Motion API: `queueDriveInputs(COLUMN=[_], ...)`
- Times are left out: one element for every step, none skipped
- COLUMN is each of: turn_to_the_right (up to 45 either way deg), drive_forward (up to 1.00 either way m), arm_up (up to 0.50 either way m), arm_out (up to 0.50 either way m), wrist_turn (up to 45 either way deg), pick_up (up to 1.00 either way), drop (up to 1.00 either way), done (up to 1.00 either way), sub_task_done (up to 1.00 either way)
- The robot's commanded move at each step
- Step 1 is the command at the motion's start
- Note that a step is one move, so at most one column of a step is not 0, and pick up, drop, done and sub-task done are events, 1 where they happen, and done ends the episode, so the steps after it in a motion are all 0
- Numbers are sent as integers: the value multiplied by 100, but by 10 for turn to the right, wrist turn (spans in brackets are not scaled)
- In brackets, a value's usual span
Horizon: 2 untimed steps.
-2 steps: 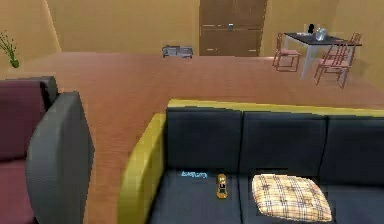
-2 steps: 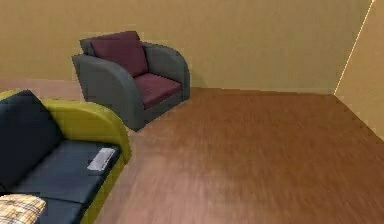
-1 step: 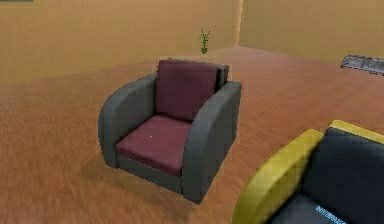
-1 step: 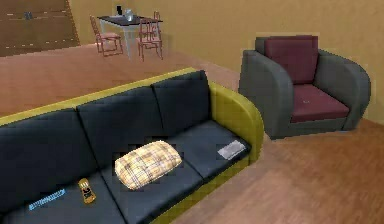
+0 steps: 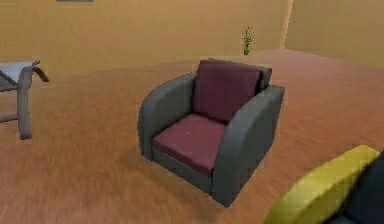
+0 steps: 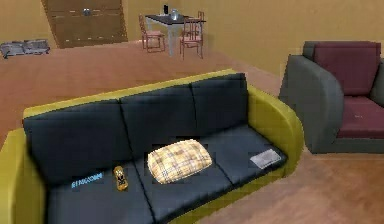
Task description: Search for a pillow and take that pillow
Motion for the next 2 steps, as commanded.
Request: queueDriveInputs(turn_to_the_right=[450,210], drive_forward=[0,0], arm_up=[0,0], arm_out=[0,0], wrist_turn=[0,0], pick_up=[0,0], drop=[0,0], done=[0,0], sub_task_done=[0,0])
